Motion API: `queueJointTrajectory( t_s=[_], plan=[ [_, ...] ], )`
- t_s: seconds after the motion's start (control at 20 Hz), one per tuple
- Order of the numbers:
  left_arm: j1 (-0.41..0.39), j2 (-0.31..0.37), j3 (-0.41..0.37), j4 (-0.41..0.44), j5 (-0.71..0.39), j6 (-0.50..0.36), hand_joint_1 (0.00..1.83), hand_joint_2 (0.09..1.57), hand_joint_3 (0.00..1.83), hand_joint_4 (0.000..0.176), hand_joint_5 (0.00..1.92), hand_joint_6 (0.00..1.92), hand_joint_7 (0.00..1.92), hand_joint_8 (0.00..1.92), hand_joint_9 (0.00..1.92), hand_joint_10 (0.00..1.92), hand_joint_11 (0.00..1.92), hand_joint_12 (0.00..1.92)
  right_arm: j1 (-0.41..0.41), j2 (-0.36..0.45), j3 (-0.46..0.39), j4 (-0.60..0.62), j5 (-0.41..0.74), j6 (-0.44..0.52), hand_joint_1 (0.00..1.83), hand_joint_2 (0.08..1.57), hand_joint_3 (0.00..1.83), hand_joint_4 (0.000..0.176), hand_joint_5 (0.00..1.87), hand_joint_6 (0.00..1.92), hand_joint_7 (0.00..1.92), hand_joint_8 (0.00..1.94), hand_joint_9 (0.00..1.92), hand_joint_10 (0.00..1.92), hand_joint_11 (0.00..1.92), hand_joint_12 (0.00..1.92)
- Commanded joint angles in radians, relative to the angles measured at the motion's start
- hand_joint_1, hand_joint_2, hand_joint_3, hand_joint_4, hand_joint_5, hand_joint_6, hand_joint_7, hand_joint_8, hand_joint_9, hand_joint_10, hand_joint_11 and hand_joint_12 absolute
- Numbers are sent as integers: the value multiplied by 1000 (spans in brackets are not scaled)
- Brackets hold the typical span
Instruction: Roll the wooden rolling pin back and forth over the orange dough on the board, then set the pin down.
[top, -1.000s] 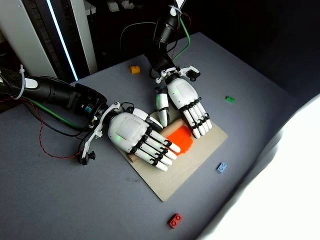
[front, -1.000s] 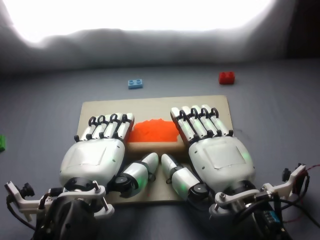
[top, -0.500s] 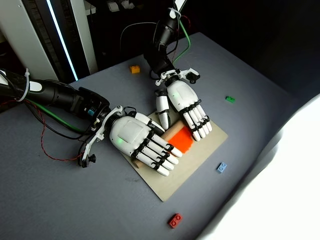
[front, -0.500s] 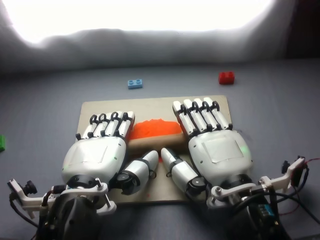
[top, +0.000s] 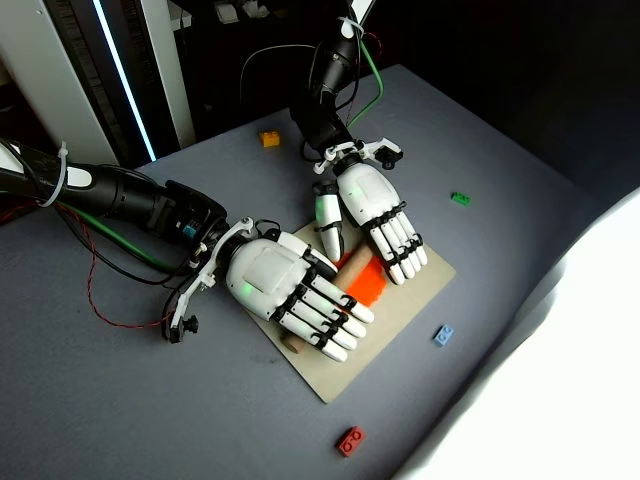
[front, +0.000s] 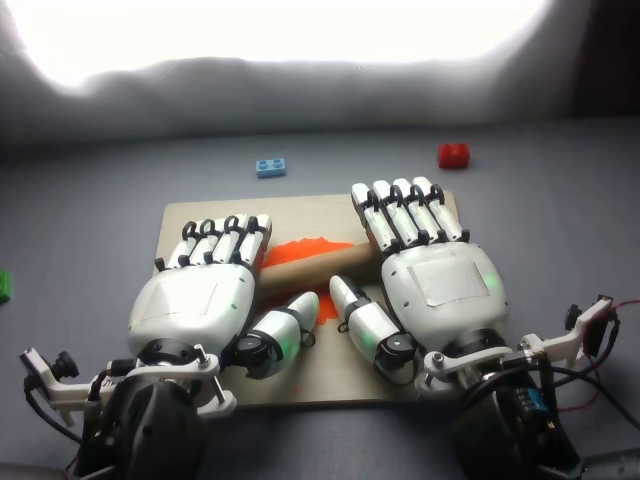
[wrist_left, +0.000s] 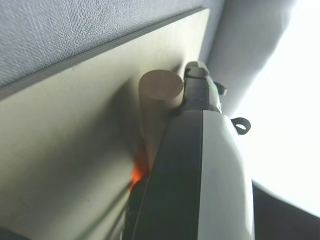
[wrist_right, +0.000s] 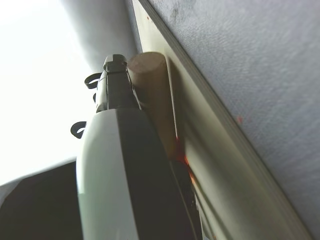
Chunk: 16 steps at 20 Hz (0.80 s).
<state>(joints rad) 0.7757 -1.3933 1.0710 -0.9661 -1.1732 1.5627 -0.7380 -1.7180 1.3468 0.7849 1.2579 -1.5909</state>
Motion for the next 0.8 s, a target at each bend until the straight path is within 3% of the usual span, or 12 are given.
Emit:
queueJointTrajectory(
  t_s=[0.0, 0.75],
  plan=[
    [-8, 0, 3, 62, -83, 2, 0, 1380, 9, 0, 0, 0, 6, 1, 14, 3, 2, 52, 11, 1, 1, -71, 93, 6, 0, 1401, 57, 0, 7, 8, 0, 0, 0, 0, 0, 0],
    [-37, -24, 62, 62, -46, 17, 0, 1381, 5, 0, 0, 0, 0, 0, 1, 0, 8, 4, 20, -8, 35, -71, 58, 36, 0, 1403, 51, 0, 23, 13, 8, 3, 0, 0, 0, 0]
  ],
)
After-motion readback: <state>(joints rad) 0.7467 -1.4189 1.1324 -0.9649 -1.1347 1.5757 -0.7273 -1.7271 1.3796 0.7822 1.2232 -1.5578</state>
